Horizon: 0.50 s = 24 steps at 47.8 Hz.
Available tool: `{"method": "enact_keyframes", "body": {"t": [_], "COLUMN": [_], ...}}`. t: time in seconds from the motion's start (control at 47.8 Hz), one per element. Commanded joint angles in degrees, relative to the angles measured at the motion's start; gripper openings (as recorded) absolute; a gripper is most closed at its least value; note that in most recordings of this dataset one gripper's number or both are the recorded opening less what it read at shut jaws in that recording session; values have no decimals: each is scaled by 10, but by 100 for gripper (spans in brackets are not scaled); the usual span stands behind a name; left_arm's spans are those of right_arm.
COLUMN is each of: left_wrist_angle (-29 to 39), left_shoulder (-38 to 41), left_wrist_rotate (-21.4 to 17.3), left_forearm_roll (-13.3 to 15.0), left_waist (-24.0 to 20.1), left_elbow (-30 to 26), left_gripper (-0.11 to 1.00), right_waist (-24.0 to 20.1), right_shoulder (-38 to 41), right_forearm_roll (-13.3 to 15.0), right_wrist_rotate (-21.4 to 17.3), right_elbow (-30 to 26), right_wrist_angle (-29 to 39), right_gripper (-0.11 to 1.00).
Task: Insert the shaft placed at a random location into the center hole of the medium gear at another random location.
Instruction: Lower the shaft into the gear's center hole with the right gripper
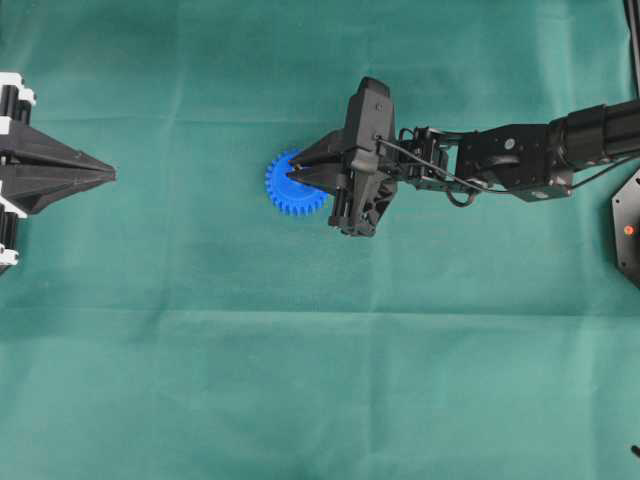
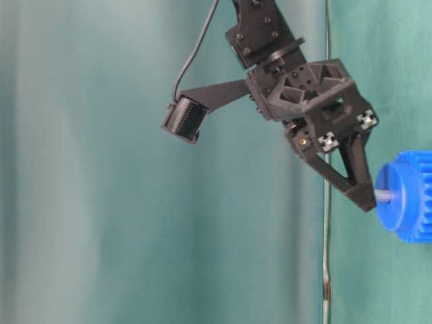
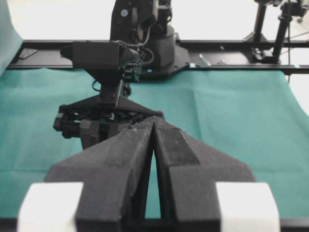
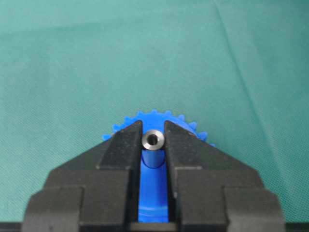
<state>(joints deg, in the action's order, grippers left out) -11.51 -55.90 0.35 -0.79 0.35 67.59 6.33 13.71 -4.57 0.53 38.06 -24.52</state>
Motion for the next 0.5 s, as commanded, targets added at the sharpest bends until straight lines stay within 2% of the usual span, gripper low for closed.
{"method": "enact_keyframes", "body": {"t": [0.0, 0.481], "left_wrist_angle": [-3, 4], "left_shoulder": [3, 4], "left_wrist_rotate": [0, 0], "left_forearm_roll": [-1, -1], "left_waist": [-2, -3], "left_elbow": [-16, -16], "left_gripper": [0, 0], "right_waist": [-1, -2], "right_shoulder": [-5, 9], "right_forearm_roll": [-2, -2], "right_wrist_rotate": [-9, -9], "right_elbow": [-12, -17], "right_wrist_angle": [-7, -10], "right_gripper": [13, 13]}}
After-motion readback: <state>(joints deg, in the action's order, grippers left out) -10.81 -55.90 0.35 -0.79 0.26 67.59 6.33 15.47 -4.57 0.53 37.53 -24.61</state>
